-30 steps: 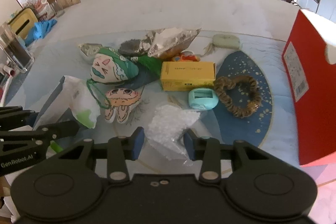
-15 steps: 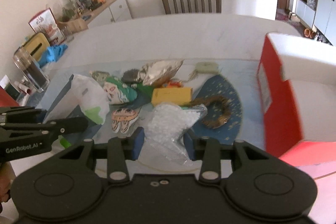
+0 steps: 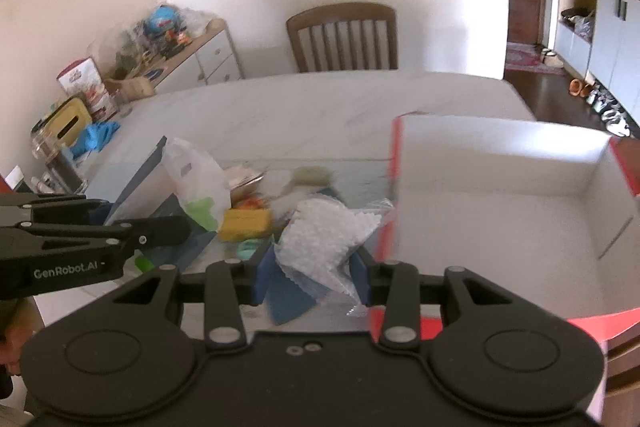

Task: Organize objects
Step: 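Carry both held items over the shoebox and lower them inside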

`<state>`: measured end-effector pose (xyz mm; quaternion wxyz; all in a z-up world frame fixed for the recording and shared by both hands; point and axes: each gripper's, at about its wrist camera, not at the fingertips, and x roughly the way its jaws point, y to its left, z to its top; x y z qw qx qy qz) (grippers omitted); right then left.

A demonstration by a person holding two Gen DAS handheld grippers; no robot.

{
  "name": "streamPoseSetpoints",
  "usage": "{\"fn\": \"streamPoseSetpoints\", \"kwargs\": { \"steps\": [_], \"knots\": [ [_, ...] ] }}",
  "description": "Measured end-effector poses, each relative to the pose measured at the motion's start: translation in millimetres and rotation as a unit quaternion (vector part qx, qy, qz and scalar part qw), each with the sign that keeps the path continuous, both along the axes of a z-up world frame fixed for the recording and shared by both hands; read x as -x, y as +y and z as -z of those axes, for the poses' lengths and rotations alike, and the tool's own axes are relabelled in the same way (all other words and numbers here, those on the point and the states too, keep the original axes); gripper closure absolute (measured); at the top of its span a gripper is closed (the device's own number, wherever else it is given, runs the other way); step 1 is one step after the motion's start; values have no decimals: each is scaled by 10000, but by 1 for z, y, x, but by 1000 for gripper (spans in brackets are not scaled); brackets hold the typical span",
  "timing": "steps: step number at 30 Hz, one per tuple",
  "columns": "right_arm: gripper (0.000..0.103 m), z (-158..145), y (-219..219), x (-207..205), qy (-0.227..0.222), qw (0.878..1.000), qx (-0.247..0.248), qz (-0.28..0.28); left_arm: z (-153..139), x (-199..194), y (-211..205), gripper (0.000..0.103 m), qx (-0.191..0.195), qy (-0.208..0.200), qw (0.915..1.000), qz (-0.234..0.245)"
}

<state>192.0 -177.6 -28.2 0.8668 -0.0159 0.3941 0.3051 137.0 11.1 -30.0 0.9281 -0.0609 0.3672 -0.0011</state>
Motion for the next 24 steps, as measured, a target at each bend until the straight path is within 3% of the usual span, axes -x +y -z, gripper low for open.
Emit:
{"fn": "streamPoseSetpoints", "kwargs": {
  "steps": [11, 24],
  "knots": [
    [64, -5, -75, -37, -220, 9993, 42, 300, -7, -61, -85, 71, -73, 7, 9992, 396],
    [63, 14, -126, -72, -123, 9970, 260, 716, 3, -120, -142, 71, -166, 274, 9963, 800]
  ]
}}
